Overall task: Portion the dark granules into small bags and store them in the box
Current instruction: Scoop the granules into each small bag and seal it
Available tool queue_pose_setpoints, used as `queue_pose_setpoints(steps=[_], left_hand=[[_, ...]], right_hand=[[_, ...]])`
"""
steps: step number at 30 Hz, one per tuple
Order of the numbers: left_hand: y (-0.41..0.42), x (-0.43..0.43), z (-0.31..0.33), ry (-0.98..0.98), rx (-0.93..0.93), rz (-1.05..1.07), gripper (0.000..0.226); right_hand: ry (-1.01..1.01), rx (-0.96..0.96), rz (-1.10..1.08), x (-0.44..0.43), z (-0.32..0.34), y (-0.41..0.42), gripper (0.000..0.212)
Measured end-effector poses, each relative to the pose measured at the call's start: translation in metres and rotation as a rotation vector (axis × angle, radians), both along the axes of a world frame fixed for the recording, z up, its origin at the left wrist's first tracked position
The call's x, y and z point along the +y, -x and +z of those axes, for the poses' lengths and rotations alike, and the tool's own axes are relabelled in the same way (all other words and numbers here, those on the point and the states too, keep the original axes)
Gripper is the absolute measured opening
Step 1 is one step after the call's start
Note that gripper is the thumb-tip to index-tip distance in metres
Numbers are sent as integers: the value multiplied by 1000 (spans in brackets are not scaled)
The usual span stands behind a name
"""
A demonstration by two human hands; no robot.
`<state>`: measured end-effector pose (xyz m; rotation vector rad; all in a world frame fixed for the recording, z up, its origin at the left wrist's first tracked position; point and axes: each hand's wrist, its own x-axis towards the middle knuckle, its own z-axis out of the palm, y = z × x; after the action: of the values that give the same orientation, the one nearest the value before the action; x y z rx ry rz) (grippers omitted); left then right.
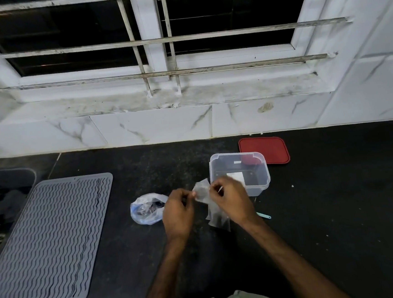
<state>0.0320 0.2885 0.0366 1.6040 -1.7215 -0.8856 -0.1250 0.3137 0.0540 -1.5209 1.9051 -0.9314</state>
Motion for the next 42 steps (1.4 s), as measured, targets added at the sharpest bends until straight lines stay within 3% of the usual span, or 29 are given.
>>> queue_pose_setpoints(steps=[2, 4, 7, 10, 13, 16, 18, 22, 27, 31, 32, 34, 37, 42], left_hand=[[-1, -2, 3, 75, -243, -45, 14], [6, -2, 8, 108, -370, -94, 17], [11, -4, 13, 110, -396, -109, 21], [5, -4, 9, 125, -351, -87, 21], [6, -1, 10, 137, -341, -94, 21], [1, -2, 7, 131, -367, -118, 20], [-3, -3, 6, 163, -422, -136, 20], [0, -4, 8, 220, -539, -174, 20], [-6, -10, 9, 159, -241, -153, 13], [-16, -11, 7, 141, -21, -193, 15], [-19, -10, 5, 113, 95, -200, 17], [-22, -10, -1, 36, 271, -251, 44], [-23, -15, -8, 70, 230, -408, 83], [-21, -21, 2, 195, 167, -406, 75]], right_hand=[[58, 136, -81, -4, 3, 10, 9], [38, 248, -93, -6, 6, 12, 11], [-11, 351, -46, -7, 10, 9, 11], [82, 288, 0, -5, 11, 9, 14], [167, 313, 228, -3, 10, 7, 20], [-23, 513, 389, -2, 6, 15, 29], [-155, 620, 320, 0, 7, 22, 37], [-216, 696, 255, 0, 16, 16, 40], [-203, 600, 463, 0, 25, 16, 32], [-93, 579, 382, 1, 24, 19, 24], [-50, 601, 357, 0, 24, 19, 25], [17, 601, 328, 0, 27, 19, 26], [56, 567, 401, -1, 31, 14, 22], [72, 574, 466, 1, 31, 9, 24]])
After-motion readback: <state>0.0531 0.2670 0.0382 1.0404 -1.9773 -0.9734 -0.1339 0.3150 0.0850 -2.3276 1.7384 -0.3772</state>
